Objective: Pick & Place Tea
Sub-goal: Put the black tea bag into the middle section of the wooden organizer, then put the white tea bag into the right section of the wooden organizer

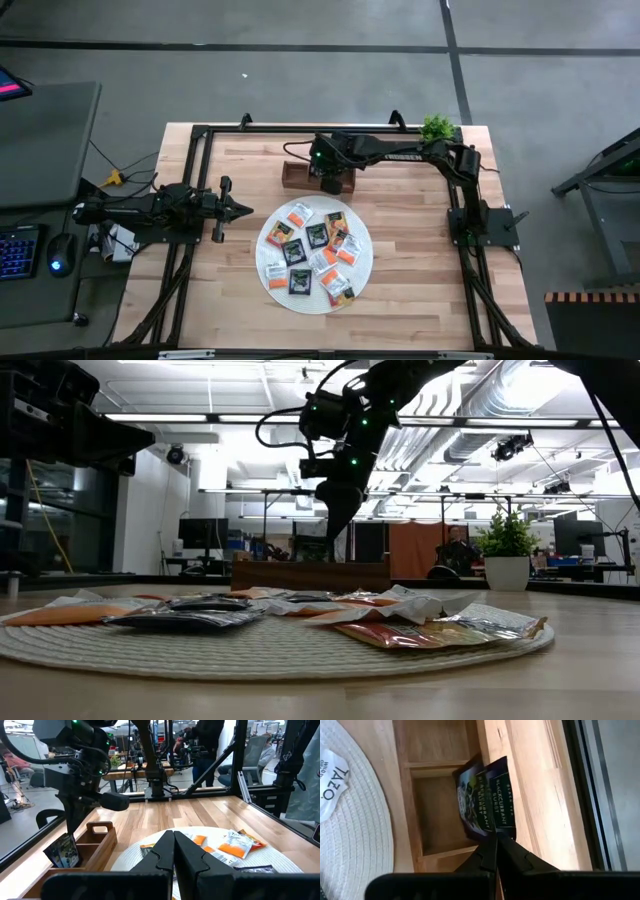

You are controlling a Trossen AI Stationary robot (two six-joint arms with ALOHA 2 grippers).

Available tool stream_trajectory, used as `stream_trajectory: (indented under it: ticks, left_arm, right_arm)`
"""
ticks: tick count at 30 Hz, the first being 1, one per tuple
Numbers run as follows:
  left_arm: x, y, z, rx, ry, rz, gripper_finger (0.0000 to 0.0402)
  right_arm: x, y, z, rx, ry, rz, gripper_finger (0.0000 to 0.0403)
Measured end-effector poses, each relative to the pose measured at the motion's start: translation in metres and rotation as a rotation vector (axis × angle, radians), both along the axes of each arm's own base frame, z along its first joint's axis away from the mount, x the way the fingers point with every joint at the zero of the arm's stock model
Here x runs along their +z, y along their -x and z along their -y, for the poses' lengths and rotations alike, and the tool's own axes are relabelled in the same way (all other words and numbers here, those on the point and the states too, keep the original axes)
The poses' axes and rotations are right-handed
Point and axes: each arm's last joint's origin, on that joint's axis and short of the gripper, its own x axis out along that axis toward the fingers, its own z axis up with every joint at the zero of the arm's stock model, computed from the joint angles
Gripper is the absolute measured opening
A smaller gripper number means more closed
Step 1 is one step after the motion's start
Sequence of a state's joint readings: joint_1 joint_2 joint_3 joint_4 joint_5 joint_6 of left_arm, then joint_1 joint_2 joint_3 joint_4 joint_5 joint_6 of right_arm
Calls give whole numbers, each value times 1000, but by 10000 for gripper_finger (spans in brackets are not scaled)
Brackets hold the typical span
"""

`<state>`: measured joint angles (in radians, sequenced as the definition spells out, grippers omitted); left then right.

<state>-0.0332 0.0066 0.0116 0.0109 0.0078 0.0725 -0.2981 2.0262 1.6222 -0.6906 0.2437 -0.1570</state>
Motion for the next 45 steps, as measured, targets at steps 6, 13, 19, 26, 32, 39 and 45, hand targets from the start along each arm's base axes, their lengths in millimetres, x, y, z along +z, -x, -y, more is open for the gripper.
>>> stream_trajectory:
  ticks: [6, 13, 19, 26, 32, 39, 45]
  left_arm:
    - [0, 0, 0, 0, 0, 0, 0]
    - [0, 0, 0, 0, 0, 1, 0]
    - [0, 0, 0, 0, 0, 0, 0]
    - [0, 0, 0, 0, 0, 0, 0]
    - [0, 0, 0, 0, 0, 0, 0]
    - [0, 0, 0, 0, 0, 1, 0]
    - [0, 0, 0, 0, 0, 0, 0]
  right_arm:
    - [1, 1, 1, -29, 55, -16, 7]
    - [1, -1, -1, -5, 21, 8, 74]
    - [2, -1, 0, -36, 33, 15, 137]
    - [30, 7, -11, -39, 53, 65, 182]
    - [49, 21, -40, 33, -153, 59, 192]
    - [63, 39, -76, 144, -424, -7, 193]
    - [40, 68, -101, 202, -538, 1, 193]
